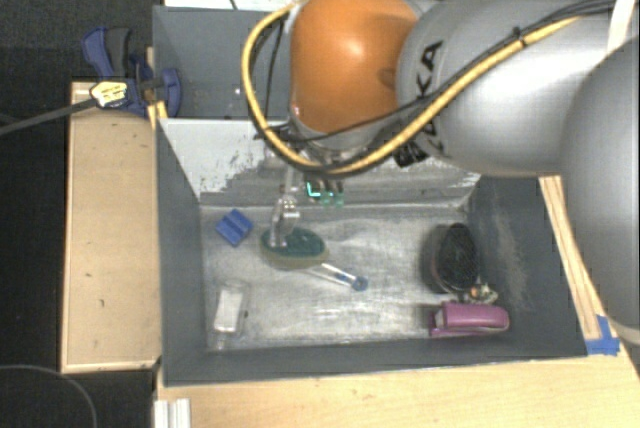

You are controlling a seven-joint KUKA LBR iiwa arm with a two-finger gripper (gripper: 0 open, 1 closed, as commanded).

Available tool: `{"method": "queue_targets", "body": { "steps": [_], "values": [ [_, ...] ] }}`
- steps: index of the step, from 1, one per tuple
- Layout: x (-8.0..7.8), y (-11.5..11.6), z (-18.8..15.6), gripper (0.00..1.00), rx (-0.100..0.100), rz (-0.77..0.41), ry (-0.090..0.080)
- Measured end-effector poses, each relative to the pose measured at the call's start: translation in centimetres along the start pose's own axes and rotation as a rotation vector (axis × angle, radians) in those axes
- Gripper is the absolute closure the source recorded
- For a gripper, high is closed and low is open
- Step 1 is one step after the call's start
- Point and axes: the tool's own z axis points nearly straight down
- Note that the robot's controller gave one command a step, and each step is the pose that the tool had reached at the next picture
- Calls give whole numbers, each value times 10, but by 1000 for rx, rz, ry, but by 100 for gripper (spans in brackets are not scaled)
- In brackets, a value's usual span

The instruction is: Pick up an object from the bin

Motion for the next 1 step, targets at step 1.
{"method": "queue_targets", "body": {
  "steps": [1],
  "values": [
    [23, -94, 150, 0, -3, -161, -15]
  ]
}}
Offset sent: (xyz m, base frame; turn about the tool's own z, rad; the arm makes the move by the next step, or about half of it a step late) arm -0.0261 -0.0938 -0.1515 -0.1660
